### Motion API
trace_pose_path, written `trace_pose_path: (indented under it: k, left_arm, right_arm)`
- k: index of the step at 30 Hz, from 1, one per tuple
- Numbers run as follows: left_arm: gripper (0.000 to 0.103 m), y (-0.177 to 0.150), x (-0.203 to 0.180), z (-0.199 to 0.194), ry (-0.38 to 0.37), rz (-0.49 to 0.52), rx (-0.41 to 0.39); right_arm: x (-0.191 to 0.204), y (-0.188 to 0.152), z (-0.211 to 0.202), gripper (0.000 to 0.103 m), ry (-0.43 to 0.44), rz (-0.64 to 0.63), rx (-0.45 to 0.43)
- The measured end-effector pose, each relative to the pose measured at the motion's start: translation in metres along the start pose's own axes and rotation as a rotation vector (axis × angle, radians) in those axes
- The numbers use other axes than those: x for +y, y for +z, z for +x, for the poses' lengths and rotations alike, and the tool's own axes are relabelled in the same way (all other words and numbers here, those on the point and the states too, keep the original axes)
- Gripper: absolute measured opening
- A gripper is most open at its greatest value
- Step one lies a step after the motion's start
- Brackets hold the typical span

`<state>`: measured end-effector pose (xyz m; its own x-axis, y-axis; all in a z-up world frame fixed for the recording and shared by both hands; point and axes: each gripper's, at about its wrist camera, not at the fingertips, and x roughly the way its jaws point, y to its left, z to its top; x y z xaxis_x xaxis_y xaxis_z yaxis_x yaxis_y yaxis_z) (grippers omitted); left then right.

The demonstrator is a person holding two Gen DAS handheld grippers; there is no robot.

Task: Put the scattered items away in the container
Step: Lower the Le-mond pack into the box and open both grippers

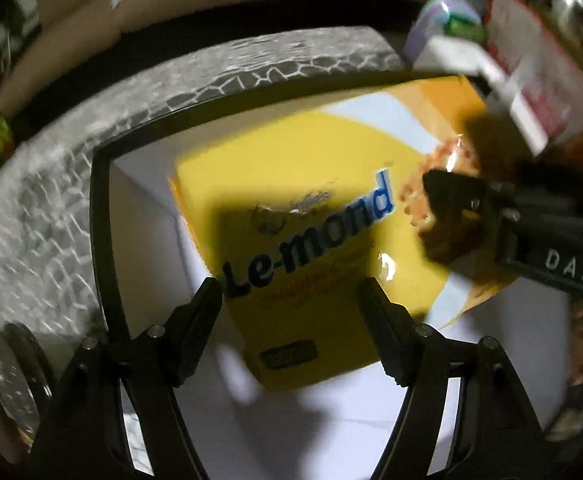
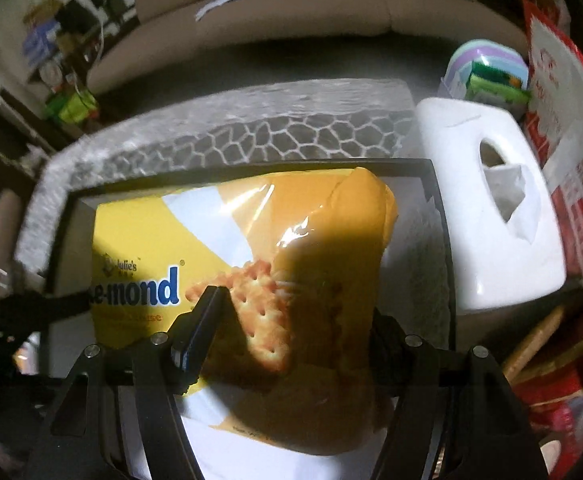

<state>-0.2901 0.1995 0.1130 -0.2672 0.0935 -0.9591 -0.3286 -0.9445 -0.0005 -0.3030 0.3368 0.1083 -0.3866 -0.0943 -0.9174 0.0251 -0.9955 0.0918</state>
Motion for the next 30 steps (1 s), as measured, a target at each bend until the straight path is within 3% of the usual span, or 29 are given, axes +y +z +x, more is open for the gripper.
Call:
trace_pose_path:
  k: [3, 9, 13, 17, 19, 21, 23, 30]
  left_arm:
    - [0.068, 0.000, -0.001, 0.003, 0.043, 0.001, -0.023]
    - [0.068, 0.004, 0.001, 0.004, 0.045, 0.015, -0.039]
    - [0.068, -0.002, 0.018, -0.014, -0.070, -0.041, -0.050]
    - [0.068, -0.026, 0.018, -0.040, -0.158, 0.036, -0.058]
    - [0.068, -0.044, 0.017, -0.047, -0.214, 0.051, -0.034]
    - [0.068, -0.059, 0.017, -0.046, -0.333, 0.010, 0.031]
    - [0.069, -0.067, 0.015, -0.042, -0.400, -0.035, 0.077]
    - [0.072, -0.058, 0.010, -0.037, -0.322, -0.124, 0.090]
  right_arm:
    - [0.004, 0.000, 0.006, 0.063, -0.058, -0.044, 0.007]
    - [0.005, 0.004, 0.007, 0.059, -0.093, -0.078, 0.007]
    - [0.006, -0.003, -0.026, 0.059, -0.044, -0.103, -0.049]
    - [0.027, -0.029, -0.050, 0.059, -0.029, -0.251, -0.023]
    - [0.035, -0.048, -0.052, 0.059, 0.004, -0.294, 0.035]
    - [0.038, -0.060, -0.046, 0.058, 0.052, -0.291, 0.093]
    - [0.038, -0.071, -0.035, 0.056, 0.083, -0.254, 0.157]
    - [0.038, -0.075, -0.009, 0.053, 0.027, -0.193, 0.187]
